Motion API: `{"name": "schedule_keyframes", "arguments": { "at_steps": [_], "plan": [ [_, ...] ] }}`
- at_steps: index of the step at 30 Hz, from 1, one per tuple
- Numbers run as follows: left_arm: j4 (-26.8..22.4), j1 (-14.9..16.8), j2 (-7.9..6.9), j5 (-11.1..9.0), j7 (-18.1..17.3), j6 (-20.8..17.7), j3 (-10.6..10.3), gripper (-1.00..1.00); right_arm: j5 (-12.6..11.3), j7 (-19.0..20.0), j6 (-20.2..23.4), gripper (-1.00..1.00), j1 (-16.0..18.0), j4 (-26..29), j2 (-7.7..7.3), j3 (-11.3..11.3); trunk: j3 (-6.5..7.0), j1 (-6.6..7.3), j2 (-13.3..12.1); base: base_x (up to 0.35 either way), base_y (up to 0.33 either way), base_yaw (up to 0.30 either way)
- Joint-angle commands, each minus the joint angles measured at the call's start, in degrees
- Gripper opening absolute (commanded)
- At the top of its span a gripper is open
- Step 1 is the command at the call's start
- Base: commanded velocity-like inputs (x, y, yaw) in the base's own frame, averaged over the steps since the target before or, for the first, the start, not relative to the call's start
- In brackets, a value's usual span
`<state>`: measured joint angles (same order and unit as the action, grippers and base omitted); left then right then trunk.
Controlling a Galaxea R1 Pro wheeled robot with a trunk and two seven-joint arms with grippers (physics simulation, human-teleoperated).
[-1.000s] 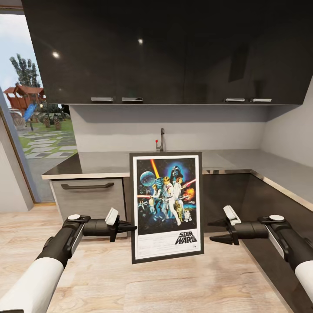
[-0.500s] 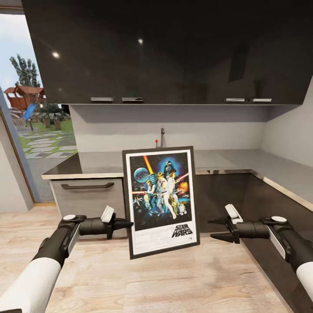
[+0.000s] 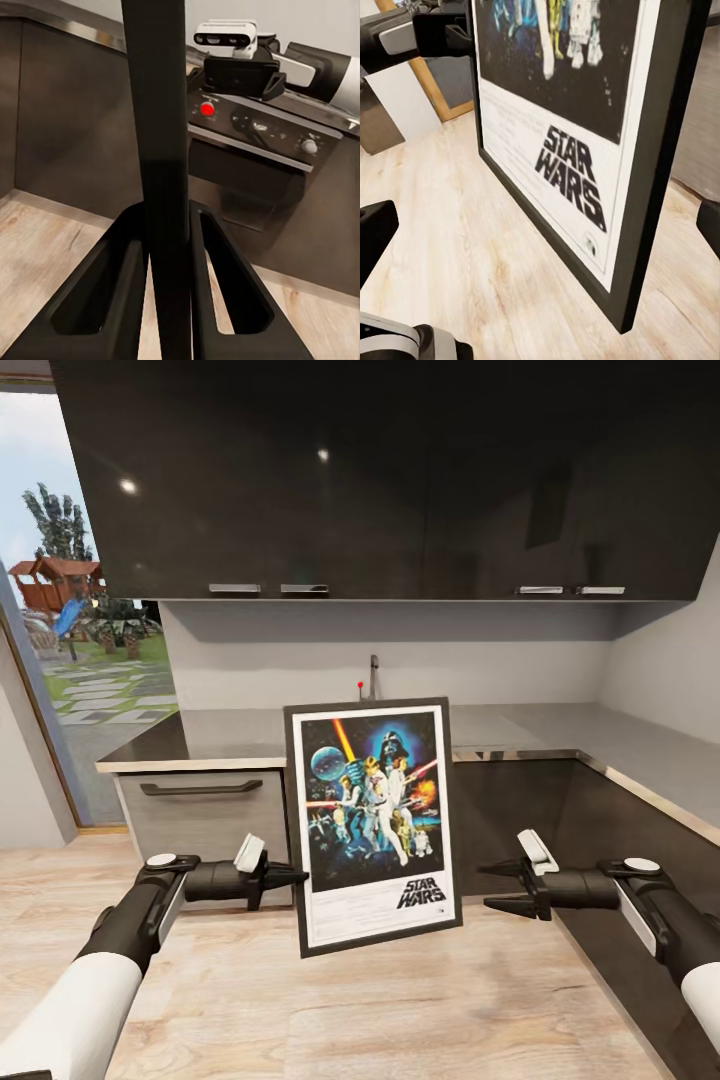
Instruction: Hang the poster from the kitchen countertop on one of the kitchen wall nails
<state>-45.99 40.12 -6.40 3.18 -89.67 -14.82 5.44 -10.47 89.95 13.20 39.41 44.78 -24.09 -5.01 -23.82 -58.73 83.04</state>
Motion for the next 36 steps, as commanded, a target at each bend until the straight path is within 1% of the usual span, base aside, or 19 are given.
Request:
{"name": "schedule_keyframes", "arguments": {
  "at_steps": [1, 7, 14, 20, 27, 36],
  "plan": [
    [-0.05, 0.04, 0.04, 0.34, -0.33, -0.56, 0.12, -1.00, -0.47, 0.05, 0.60, 1.00, 0.05, -0.03, -0.09, -0.31, -0.07, 0.00, 0.04, 0.000, 0.000, 0.000],
    [-0.06, 0.04, 0.06, 0.34, -0.33, -0.56, 0.05, -1.00, -0.45, 0.05, 0.60, 1.00, 0.05, 0.00, -0.08, -0.28, -0.07, 0.00, 0.04, 0.000, 0.000, 0.000],
    [-0.07, 0.04, -0.08, 0.26, -0.33, -0.62, 0.55, -1.00, -0.43, 0.05, 0.59, 1.00, 0.05, 0.03, -0.10, -0.26, -0.07, 0.00, 0.04, 0.000, 0.000, 0.000],
    [-0.01, 0.04, -0.07, 0.20, -0.33, -0.64, 0.24, -1.00, -0.43, 0.05, 0.59, 1.00, 0.05, 0.04, -0.08, -0.26, -0.07, 0.00, 0.04, 0.000, 0.000, 0.000],
    [-0.05, 0.04, 0.21, -0.36, -0.33, -0.65, -0.21, -1.00, -0.42, 0.05, 0.59, 1.00, 0.05, 0.04, -0.08, -0.26, -0.07, 0.00, 0.04, 0.000, 0.000, 0.000],
    [-0.11, 0.04, 0.49, -0.52, -0.33, -0.71, -0.76, -1.00, -0.44, 0.05, 0.59, 1.00, 0.05, 0.04, -0.09, -0.26, -0.07, 0.00, 0.04, 0.000, 0.000, 0.000]
  ]
}}
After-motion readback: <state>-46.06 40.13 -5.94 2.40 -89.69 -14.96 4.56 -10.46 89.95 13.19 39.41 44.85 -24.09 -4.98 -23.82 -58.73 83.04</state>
